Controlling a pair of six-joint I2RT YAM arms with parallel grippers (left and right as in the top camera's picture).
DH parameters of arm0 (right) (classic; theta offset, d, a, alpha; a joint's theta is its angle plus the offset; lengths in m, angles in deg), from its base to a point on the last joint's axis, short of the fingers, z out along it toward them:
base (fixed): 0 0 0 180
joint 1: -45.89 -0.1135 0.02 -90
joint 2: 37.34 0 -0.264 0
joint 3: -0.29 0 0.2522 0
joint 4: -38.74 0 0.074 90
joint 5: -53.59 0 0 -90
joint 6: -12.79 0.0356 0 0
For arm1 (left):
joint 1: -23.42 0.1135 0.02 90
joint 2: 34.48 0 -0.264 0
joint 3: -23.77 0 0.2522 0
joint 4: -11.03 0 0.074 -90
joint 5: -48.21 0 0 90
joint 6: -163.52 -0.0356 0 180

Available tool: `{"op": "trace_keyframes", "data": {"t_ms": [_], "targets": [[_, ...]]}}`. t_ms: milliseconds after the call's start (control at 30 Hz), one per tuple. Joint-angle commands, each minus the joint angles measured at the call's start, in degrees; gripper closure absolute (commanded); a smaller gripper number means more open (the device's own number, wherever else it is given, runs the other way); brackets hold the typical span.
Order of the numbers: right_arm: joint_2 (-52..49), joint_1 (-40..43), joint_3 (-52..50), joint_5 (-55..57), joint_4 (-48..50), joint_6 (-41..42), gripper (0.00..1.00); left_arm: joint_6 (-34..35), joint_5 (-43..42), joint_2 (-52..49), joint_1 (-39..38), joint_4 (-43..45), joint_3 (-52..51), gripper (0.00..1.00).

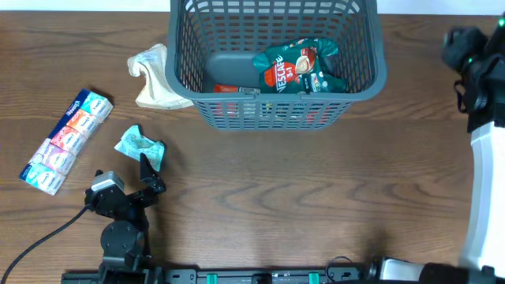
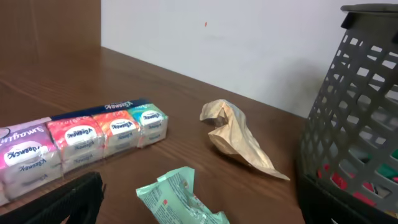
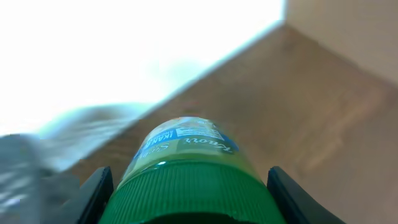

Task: Pack container
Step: 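Lift the Knorr jar with the right gripper over the basket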

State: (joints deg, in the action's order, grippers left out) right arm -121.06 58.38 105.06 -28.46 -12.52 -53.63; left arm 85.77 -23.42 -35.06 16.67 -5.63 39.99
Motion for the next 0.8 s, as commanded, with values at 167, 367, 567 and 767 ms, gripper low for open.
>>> {"op": "trace_keyframes", "data": {"t_ms": [167, 367, 567, 767], "targets": [[2.8, -12.4, 9.6, -6.5, 0.4, -11.7, 0.99, 0.5, 0.3, 0.3, 0.3, -0.8, -1.7, 0.01], [2.2, -22.9, 10.3, -6.0, 0.9, -16.0, 0.99, 0.5, 0.3, 0.3, 0.3, -0.8, -1.7, 0.01], [-1.5, -29.7, 10.3, -1.9, 1.0, -17.5, 0.99, 0.5, 0.3, 0.3, 0.3, -0.8, -1.7, 0.01], [-8.0, -31.1, 10.3, -1.9, 0.9, -17.5, 0.99, 0.5, 0.3, 0.3, 0.3, -0.8, -1.7, 0.01]]}}
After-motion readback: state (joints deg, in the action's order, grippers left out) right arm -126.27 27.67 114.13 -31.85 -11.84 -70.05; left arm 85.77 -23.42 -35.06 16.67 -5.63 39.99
